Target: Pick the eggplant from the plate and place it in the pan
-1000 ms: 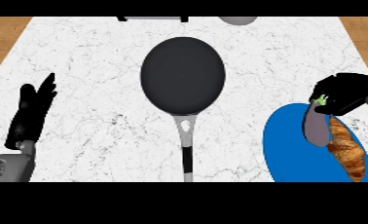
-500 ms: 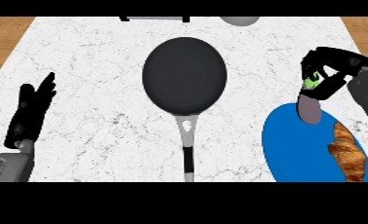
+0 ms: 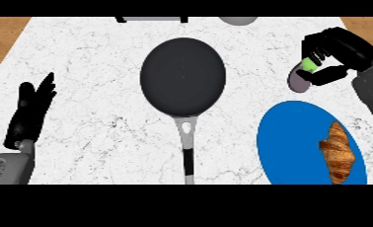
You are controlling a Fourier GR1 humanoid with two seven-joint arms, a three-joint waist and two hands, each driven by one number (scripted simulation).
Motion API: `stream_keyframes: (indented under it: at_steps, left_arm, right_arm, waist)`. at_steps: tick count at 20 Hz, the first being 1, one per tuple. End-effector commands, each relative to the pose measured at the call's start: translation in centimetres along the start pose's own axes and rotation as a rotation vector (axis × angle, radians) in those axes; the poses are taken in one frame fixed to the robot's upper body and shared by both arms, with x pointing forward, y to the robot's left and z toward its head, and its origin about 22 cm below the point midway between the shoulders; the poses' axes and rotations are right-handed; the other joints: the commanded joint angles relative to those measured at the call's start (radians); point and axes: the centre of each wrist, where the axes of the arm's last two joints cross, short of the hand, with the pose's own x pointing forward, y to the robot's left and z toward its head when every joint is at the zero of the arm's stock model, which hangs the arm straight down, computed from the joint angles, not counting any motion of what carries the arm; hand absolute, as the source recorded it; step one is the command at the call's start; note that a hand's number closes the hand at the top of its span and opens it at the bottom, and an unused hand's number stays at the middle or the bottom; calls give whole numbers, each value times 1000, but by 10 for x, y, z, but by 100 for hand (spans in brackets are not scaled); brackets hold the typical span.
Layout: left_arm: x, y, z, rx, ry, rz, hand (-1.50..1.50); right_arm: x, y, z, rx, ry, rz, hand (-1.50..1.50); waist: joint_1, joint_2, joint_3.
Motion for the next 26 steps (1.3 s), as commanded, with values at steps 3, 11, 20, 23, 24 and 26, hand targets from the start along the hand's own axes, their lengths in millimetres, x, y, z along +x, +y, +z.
stream_keyframes:
  at_steps: [3,11,20,23,24,26]
  left_arm:
    - [-1,-3,3,21,12,-7,0]
    - [-3,3,0,6,-6,-7,0]
    - [10,1,-1,-12,-11,-14,0]
    - [4,-14,-2,-11,3,-13,0]
    - [-4,6,-3,-9,-27,-6,0]
    - [-11,-9,1,-12,-12,-24,0]
  right_arm:
    - [25,-21,-20,-220,-197,-91,150]
    - [86,-12,-73,-211,-193,-211,150]
    - [162,24,-145,-149,-147,-383,150]
    - [168,40,-154,-115,-134,-384,150]
    - [172,54,-158,-114,-125,-378,150]
    - [195,49,-174,-93,-121,-373,150]
  waist:
    - [-10,-8,-3]
    - [2,-4,-3]
    - [25,4,-2]
    - [17,3,-2]
    - [31,9,-3]
    - [28,7,-3]
